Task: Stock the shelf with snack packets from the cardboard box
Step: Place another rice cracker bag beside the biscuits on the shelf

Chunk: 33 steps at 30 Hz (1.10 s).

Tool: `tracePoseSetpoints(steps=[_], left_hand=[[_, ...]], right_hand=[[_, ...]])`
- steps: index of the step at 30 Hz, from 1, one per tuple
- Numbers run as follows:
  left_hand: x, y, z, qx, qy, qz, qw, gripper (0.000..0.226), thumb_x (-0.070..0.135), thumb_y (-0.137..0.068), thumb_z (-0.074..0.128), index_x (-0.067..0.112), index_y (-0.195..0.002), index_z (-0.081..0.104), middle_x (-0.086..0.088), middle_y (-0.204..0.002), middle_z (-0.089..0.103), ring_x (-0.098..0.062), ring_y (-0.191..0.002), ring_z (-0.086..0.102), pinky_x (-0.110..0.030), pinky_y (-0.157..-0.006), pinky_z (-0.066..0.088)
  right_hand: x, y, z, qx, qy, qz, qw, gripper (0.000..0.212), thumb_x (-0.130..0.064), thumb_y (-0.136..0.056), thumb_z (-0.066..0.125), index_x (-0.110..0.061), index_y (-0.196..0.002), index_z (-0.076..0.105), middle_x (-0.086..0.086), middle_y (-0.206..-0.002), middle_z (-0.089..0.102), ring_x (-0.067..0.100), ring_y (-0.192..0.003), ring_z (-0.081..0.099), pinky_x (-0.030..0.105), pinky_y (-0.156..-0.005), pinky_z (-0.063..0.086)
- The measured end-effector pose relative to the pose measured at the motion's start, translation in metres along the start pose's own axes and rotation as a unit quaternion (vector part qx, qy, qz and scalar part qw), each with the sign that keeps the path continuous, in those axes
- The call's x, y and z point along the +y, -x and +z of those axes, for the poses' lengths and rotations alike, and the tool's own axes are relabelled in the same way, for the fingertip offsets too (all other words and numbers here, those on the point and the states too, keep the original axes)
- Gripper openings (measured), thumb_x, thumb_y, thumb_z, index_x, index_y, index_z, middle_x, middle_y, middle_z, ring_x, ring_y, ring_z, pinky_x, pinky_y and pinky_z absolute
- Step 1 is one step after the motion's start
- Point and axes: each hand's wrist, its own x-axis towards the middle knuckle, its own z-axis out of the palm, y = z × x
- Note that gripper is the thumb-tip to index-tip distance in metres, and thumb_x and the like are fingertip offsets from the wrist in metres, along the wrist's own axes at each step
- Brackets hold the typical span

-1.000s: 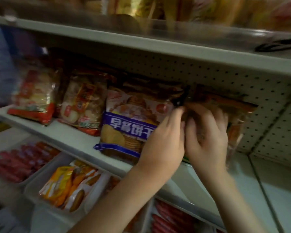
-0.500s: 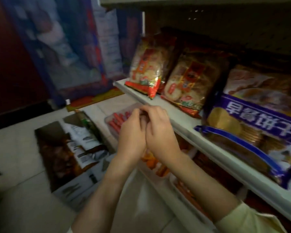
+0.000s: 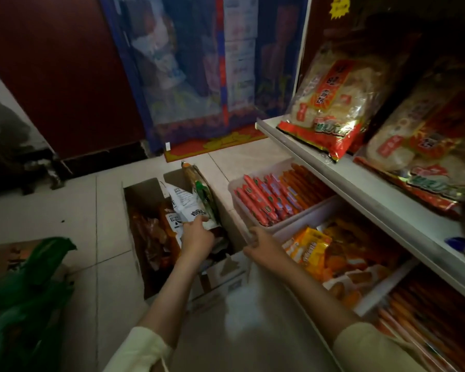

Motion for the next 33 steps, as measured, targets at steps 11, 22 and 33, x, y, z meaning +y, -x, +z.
tracePoseSetpoints(steps=[11, 22, 33], left_hand=[[0.012, -0.088, 0.014, -0.014, -0.009, 0.055, 0.998, 0.032, 0.009, -0.092, 0.044, -0.001, -0.121, 0.053, -0.025, -0.129, 0.045, -0.038, -0.112, 0.052, -0.046, -0.097, 0.047], [0.034, -0.075, -0.018, -0.005, 0.065, 0.109, 0.992, 0.053, -0.003, -0.086, 0.047, 0.003, -0.138, 0.040, -0.015, -0.142, 0.039, -0.029, -0.121, 0.048, -0.029, -0.092, 0.045], [0.083, -0.020, -0.088, -0.110, 0.237, 0.135, 0.956, 0.052, -0.017, -0.079, 0.044, 0.004, -0.126, 0.053, -0.017, -0.123, 0.058, -0.030, -0.114, 0.055, -0.035, -0.091, 0.050]], right_hand=[[-0.029, -0.055, 0.017, -0.018, 0.079, -0.015, 0.997, 0.046, -0.026, -0.082, 0.054, -0.015, -0.127, 0.048, 0.009, -0.119, 0.058, 0.030, -0.111, 0.056, 0.048, -0.090, 0.052], [-0.039, -0.063, 0.012, 0.070, -0.090, -0.072, 0.991, 0.048, -0.010, -0.093, 0.053, -0.010, -0.140, 0.041, 0.012, -0.133, 0.052, 0.022, -0.118, 0.052, 0.028, -0.091, 0.045], [-0.087, -0.066, 0.016, 0.190, -0.079, -0.052, 0.977, 0.054, -0.044, -0.083, 0.064, -0.017, -0.126, 0.048, 0.009, -0.116, 0.061, 0.027, -0.105, 0.059, 0.037, -0.082, 0.051]])
